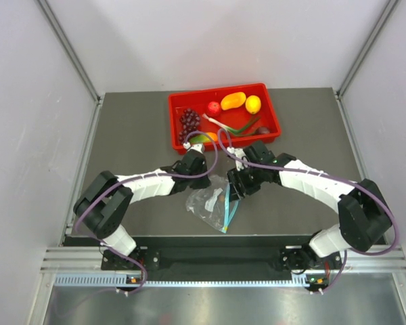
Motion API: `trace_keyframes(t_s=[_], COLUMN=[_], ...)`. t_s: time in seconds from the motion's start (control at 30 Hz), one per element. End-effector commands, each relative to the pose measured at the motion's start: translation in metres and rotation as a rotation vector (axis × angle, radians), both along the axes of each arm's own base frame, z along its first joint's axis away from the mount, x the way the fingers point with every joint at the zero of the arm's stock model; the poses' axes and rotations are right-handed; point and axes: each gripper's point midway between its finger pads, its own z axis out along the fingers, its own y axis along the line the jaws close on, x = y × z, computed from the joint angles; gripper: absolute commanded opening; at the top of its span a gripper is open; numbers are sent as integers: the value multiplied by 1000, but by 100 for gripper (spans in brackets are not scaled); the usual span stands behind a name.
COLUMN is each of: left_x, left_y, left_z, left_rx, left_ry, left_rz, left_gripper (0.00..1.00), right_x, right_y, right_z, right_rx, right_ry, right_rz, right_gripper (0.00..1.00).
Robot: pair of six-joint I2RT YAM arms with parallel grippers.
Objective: Open the zip-top bag and remove the fake food
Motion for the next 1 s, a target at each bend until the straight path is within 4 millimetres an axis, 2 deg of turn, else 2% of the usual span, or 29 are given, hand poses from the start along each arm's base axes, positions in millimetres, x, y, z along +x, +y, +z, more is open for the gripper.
trace_keyframes(t_s=[0.0, 0.2, 0.37, 0.6, 0.8, 0.97], left_x=[13, 14, 12, 10, 6, 6], left_y=[1, -3, -3, -15, -19, -19], left_z=[7, 5, 3, 0, -2, -4], left_rx=[16, 7, -13, -70, -87, -85], left_ry=[-16, 3, 21, 57, 82, 89], left_rz=[55, 65, 89, 83, 71, 69], left_gripper=[0, 0, 0, 0, 0, 0], right_x=[-8, -8, 1, 22, 27, 33], right_y=[19, 31, 41, 58, 54, 49], right_z=[17, 10, 8, 9, -24, -33], right_rx=[69, 101, 133, 225, 161, 125], right_ry=[27, 53, 21, -66, -84, -140], right_rz=[84, 126, 123, 44, -9, -42], right_gripper=[54, 51, 51, 51, 51, 50])
